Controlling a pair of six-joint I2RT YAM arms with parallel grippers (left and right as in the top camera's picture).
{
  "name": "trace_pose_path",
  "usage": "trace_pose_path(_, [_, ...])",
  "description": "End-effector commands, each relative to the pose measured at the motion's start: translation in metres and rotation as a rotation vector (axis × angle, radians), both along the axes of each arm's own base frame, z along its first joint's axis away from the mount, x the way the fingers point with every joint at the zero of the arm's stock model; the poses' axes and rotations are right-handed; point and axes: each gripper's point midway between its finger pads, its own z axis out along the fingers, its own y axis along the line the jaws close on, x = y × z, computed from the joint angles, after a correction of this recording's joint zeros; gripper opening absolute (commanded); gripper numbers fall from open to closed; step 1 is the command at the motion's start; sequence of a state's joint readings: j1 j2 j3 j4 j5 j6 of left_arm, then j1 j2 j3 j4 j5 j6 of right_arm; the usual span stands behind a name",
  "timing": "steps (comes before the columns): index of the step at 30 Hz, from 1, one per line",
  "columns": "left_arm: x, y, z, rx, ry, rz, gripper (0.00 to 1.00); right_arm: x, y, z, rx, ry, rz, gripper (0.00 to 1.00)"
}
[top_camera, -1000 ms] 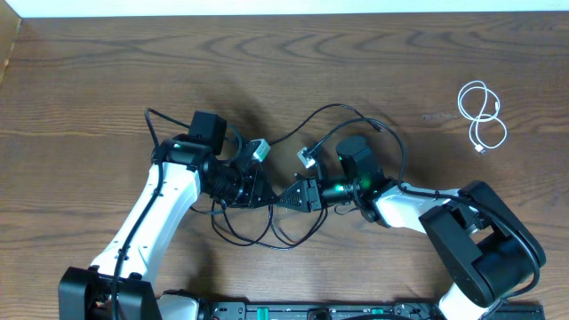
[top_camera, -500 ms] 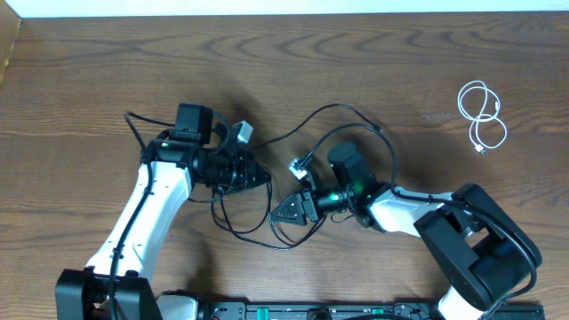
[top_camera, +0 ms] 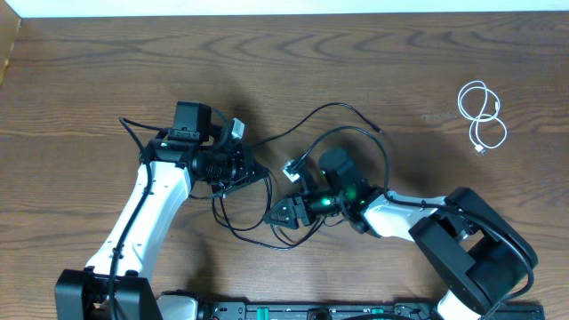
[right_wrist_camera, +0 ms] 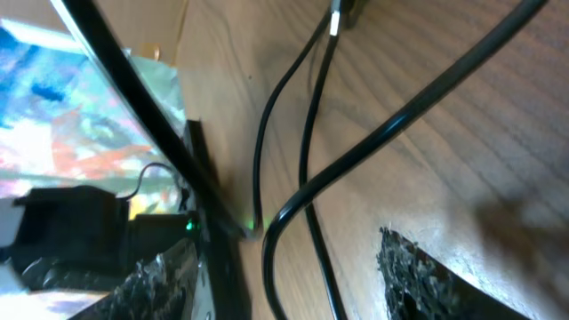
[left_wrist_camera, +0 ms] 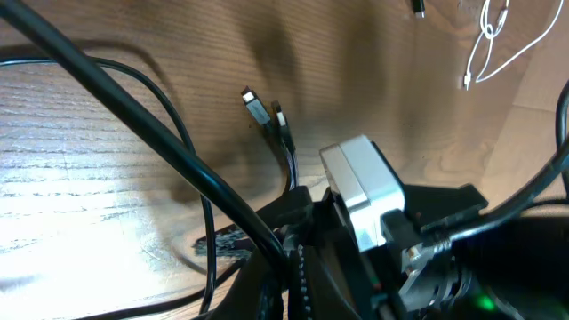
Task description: Untangle cables
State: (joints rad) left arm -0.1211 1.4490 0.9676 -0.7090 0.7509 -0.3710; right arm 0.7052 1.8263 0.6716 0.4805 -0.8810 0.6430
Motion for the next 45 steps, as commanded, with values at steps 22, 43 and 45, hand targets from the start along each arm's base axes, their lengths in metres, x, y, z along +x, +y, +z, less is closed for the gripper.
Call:
trace_pose_path(22, [-0.006,-0.005,0.003,-0.049,0.050,0.013,0.08,0.031,0.024,-0.014,-0.133,-0.170,-0.320,0.29])
trace_pose_path(43, [-0.002,0.078,-0.038,0.394,0.066,0.156,0.66,0.020,0.018,-0.025,-0.179,-0.156,-0.261,0.01])
trace_pose_path(45, [-0.005,0.096,-0.043,0.470,0.084,0.188,0.66,0.018,0.020,-0.018,-0.160,-0.160,-0.244,0.01])
